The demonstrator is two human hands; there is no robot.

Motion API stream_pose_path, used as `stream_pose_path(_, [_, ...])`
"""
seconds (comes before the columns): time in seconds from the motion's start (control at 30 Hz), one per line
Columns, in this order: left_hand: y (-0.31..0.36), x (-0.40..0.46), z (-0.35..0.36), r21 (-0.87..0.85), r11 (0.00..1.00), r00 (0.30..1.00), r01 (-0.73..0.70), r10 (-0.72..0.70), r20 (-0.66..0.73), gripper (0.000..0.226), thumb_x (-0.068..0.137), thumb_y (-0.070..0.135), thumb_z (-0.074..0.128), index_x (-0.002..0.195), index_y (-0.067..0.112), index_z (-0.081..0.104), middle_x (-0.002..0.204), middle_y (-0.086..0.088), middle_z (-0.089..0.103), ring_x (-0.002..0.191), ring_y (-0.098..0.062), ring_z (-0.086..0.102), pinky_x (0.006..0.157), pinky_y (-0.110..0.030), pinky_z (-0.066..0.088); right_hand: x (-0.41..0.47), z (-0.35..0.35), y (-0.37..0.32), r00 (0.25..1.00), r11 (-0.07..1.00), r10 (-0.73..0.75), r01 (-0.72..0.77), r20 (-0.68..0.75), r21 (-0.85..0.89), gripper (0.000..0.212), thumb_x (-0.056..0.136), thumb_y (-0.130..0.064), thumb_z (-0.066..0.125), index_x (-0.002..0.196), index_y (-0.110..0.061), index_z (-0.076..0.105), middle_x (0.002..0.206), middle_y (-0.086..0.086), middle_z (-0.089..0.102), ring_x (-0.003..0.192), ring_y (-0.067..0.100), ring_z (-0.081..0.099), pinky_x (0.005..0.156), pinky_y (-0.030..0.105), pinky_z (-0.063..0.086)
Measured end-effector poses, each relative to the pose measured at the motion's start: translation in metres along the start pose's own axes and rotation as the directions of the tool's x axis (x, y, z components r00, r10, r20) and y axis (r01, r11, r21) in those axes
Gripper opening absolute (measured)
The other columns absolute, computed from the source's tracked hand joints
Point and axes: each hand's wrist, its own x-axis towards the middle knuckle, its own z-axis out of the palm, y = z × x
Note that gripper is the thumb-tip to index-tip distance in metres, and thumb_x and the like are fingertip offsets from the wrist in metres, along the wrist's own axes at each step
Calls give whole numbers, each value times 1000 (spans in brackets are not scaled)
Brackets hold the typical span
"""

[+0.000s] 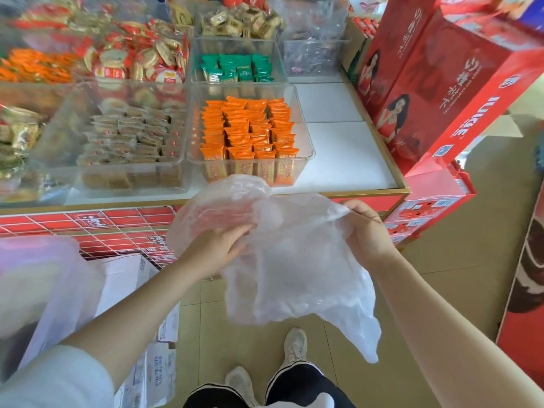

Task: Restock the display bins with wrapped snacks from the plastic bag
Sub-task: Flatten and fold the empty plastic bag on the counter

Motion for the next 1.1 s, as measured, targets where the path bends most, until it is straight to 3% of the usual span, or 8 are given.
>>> stream_pose_path(0.13, [3,-5,5,341,940,968,-1,-85,238,45,95,17,45,140,24,41,137,0,49,122,-23,50,90,-31,43,-5,-11,-8,998,999,32,-35,-57,-42,37,71,21,28,64,-13,40,70,8,53,52,16,51,47,22,38])
stream_pose_path(0.4, [15,-13,13,79,995,994,-68,61,87,38,94,25,45,129,13,53,124,-5,59,104,-27,60,82,-34,48,-15,5,16,992,698,-5,-88,-127,-711,11,85,-17,65,92,-15,57,88,4,61,77,23,57,69,35,47])
stream_pose_path(0.5, [11,-15,1,7,997,995,-82,82,-53,59,86,52,39,126,10,55,116,-3,64,99,-23,62,83,-32,48,-15,3,12,994,776,-37,-36,-103,-630,16,90,-11,60,74,-12,59,66,2,55,56,13,50,53,22,38])
stream_pose_path(0.6, [-11,-2,-3,157,987,939,30,27,-344,40,88,29,56,121,5,57,117,-11,62,110,-30,57,95,-42,42,-19,0,3,1000,856,24,-30,-18,-517,19,94,-16,56,78,-8,62,67,5,60,54,12,56,50,20,43])
stream_pose_path(0.7, [-33,16,0,200,926,936,319,-275,-220,55,87,36,59,131,7,43,127,-14,51,120,-32,46,102,-44,38,-16,-2,5,999,856,37,-27,9,-516,27,98,-18,48,87,2,64,79,14,62,73,22,58,67,30,47])
stream_pose_path(0.87, [-48,32,1,-12,757,747,653,-642,172,76,92,39,54,149,10,12,148,-17,32,123,-35,47,91,-34,44,-13,-6,1,996,863,26,-66,-86,-501,36,100,-26,43,76,-8,62,68,-2,65,65,9,60,66,21,47])
stream_pose_path(0.97, [-32,35,2,-304,637,706,708,-653,275,33,91,37,57,108,9,59,94,-12,64,84,-28,60,61,-28,43,-14,-6,4,992,894,14,-69,-127,-443,26,97,-25,51,75,-14,62,67,-9,63,63,0,58,65,14,46])
stream_pose_path(1.1, [-27,34,16,-777,124,673,617,-594,440,27,88,41,59,97,16,64,86,-6,66,80,-25,63,73,-34,50,-10,-13,17,985,769,-22,-92,-169,-633,14,88,-11,63,80,-12,52,68,-9,52,61,5,47,53,13,37])
